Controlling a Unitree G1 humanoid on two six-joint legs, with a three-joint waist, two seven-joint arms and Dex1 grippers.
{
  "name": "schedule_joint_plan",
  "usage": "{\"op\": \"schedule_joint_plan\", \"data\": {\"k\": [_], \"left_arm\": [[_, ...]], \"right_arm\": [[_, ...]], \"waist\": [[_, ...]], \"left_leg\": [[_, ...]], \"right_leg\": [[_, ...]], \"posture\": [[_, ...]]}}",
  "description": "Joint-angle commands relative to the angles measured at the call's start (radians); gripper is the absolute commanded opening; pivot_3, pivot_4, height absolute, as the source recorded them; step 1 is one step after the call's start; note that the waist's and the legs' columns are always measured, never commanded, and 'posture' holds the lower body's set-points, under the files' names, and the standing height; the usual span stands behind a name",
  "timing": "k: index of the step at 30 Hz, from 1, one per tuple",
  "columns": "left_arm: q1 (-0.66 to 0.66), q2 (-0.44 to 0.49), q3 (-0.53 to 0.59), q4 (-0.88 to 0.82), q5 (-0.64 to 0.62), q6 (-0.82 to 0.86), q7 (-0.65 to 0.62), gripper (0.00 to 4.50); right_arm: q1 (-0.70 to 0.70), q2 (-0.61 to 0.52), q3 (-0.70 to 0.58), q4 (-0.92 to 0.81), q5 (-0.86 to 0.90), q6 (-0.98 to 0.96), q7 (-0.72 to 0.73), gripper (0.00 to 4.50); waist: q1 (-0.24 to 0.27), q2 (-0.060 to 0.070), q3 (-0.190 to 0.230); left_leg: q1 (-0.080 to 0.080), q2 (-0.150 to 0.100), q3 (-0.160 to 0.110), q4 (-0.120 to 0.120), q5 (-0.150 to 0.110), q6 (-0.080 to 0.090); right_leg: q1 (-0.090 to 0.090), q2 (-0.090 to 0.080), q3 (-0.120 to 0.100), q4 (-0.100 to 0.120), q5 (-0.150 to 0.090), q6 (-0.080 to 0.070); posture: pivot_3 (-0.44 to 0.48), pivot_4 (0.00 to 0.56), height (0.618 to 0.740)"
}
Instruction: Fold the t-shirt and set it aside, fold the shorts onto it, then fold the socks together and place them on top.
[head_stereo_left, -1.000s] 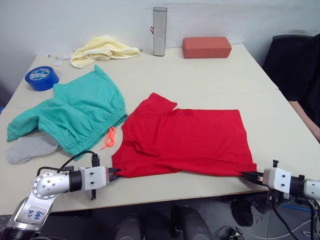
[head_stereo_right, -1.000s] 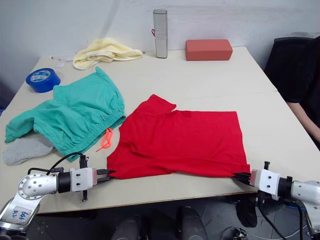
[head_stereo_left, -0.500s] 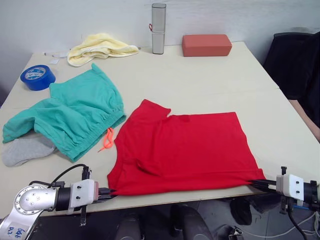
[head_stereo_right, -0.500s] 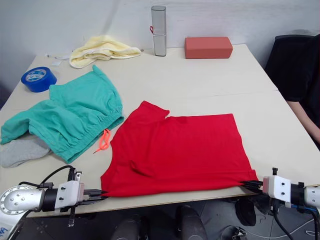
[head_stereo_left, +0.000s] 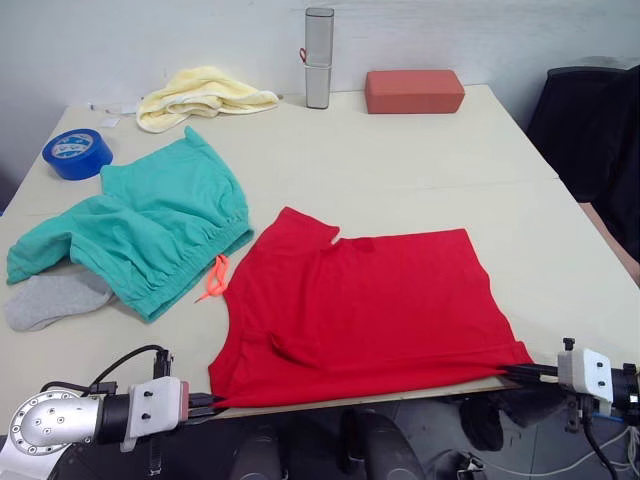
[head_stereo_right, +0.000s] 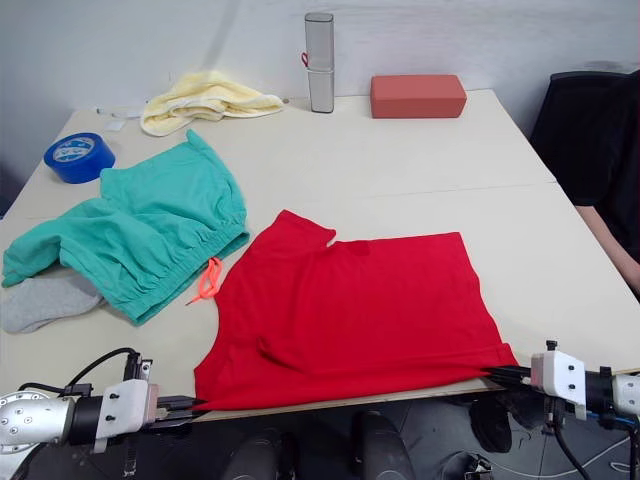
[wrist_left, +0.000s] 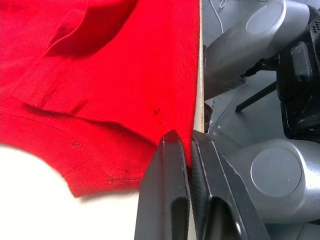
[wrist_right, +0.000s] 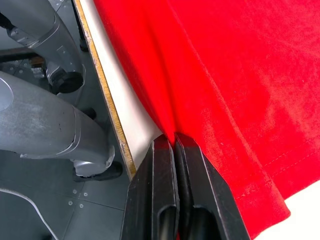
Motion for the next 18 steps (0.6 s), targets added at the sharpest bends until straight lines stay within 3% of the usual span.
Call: {"op": "schedule_joint_plan", "data": {"k": [1, 7, 12, 13, 16, 18], "left_arm": [[0.032, 0.017, 0.056, -0.006, -0.055, 0.038, -0.033, 1.05], [0.08, 0.017, 0.164, 0.01, -0.12, 0.09, -0.082, 2.95], [0.015, 0.009, 0.307, 0.055, -0.265, 0.245, -0.055, 4.48], [-0.015, 0.017, 0.316, 0.061, -0.297, 0.299, -0.042, 4.5], [-0.153, 0.046, 0.297, 0.09, -0.375, 0.499, 0.036, 4.5], [-0.277, 0.053, 0.246, 0.122, -0.393, 0.6, 0.093, 4.5]], "right_arm": [[0.035, -0.016, -0.012, -0.043, 0.044, 0.079, 0.04, 0.43], [0.103, -0.035, -0.076, -0.159, 0.129, 0.203, 0.066, 2.37], [0.195, -0.082, -0.22, -0.344, 0.318, 0.541, 0.028, 4.09], [0.187, -0.089, -0.244, -0.361, 0.336, 0.583, 0.014, 4.48], [0.097, -0.105, -0.279, -0.358, 0.344, 0.681, -0.052, 4.48], [-0.003, -0.107, -0.272, -0.331, 0.348, 0.759, -0.115, 4.48]], "waist": [[0.0, 0.0, 0.0], [0.0, 0.0, 0.0], [0.001, 0.002, 0.002], [0.0, 0.002, 0.003], [0.0, 0.001, 0.004], [-0.001, 0.0, 0.005]], "left_leg": [[0.0, 0.0, 0.0, 0.0, 0.0, 0.0], [-0.001, 0.0, 0.0, -0.001, 0.0, 0.0], [-0.002, 0.0, -0.001, 0.001, 0.0, 0.0], [-0.002, -0.001, -0.002, 0.001, 0.0, 0.0], [-0.001, -0.002, -0.006, 0.003, 0.0, 0.0], [-0.001, -0.003, -0.008, 0.003, 0.001, 0.001]], "right_leg": [[0.0, 0.0, 0.0, 0.0, 0.0, 0.0], [-0.002, 0.0, -0.001, 0.0, 0.0, 0.0], [-0.003, 0.0, 0.001, 0.0, -0.001, 0.0], [-0.003, 0.0, 0.001, 0.0, -0.001, 0.0], [0.0, 0.001, 0.001, -0.001, -0.006, -0.013], [0.002, 0.001, 0.002, -0.002, -0.005, -0.013]], "posture": [[0.0, 0.15, 0.74], [0.0, 0.15, 0.74], [0.0, 0.15, 0.74], [0.0, 0.15, 0.74], [0.0, 0.15, 0.74], [0.0, 0.15, 0.74]]}}
